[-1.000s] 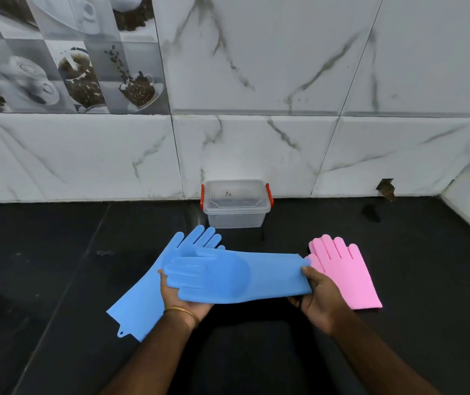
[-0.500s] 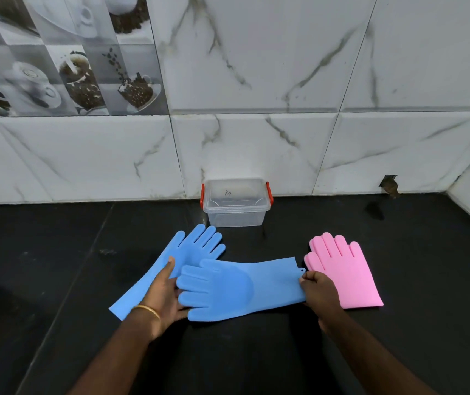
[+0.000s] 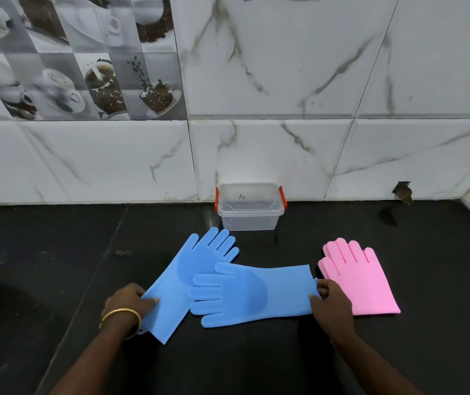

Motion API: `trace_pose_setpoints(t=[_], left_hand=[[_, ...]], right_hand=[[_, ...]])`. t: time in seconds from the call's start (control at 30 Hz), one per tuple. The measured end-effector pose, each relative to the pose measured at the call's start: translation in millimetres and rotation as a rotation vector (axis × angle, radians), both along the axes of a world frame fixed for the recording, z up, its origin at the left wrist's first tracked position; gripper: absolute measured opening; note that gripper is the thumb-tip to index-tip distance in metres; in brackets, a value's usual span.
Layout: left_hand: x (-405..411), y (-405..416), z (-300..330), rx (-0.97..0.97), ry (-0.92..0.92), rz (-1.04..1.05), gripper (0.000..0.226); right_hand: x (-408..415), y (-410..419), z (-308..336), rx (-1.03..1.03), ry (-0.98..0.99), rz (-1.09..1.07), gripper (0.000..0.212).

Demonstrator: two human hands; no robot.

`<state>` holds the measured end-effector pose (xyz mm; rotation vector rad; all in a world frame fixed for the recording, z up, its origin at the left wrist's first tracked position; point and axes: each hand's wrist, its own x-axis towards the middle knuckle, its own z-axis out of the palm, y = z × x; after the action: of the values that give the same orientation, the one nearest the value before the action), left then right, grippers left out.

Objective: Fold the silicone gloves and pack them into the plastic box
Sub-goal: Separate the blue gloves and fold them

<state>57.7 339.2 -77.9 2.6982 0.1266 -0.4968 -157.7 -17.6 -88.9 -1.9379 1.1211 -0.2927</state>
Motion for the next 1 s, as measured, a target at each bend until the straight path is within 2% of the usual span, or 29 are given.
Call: trace_pose_setpoints(t=[0.07, 0.13, 0.27, 0.33, 0.43, 0.5, 0.53, 0.6, 0.77, 0.93, 1.0], left_hand=[[5.3, -1.2, 6.7, -0.057, 0.030, -0.007, 0.022], [11.4, -3.4, 13.1, -0.247, 0.053, 0.065, 0.021], [14.8, -16.2, 39.8, -0.622, 0.104, 0.151, 0.016], [13.1, -28.0, 61.4, -0.788, 0.174, 0.155, 0.021], [12.0, -49.9, 94.3, -0.897, 0.177, 0.116, 0.032], [11.1, -64.1, 116.1, -0.938, 0.157, 0.087, 0.033], [11.2, -71.3, 126.5, -0.950, 0.147, 0.072, 0.033], [12.6, -83.3, 147.5, -0.975, 0.127, 0.033, 0.033], [25.8, -100.8, 190.9, -0.983, 0.004, -0.015, 0.036], [29.7, -113.7, 210.7, -1.099, -0.101, 0.008, 0.041], [19.0, -115.6, 208.5, -1.121, -0.220, 0.055, 0.034]], right_hand=[[-1.0, 4.2, 1.3, -0.008, -0.015, 0.001, 0.049], [-2.3, 13.0, 2.8, -0.041, -0.015, 0.016, 0.060], [-3.6, 47.3, 10.1, -0.403, 0.144, 0.121, 0.075], [4.6, 76.6, 23.2, -0.411, 0.073, 0.312, 0.076], [31.7, 126.4, 55.4, -0.358, -0.029, 0.643, 0.079], [57.4, 154.9, 82.6, -0.390, -0.122, 0.728, 0.090], [70.9, 165.4, 96.0, -0.388, -0.170, 0.744, 0.089], [99.1, 177.5, 121.3, -0.388, -0.246, 0.733, 0.074], [156.6, 167.6, 170.9, -0.344, -0.211, 0.616, 0.029], [195.4, 137.0, 211.0, -0.094, -0.180, 0.517, 0.015], [201.5, 128.2, 221.3, -0.030, -0.146, 0.481, 0.017]])
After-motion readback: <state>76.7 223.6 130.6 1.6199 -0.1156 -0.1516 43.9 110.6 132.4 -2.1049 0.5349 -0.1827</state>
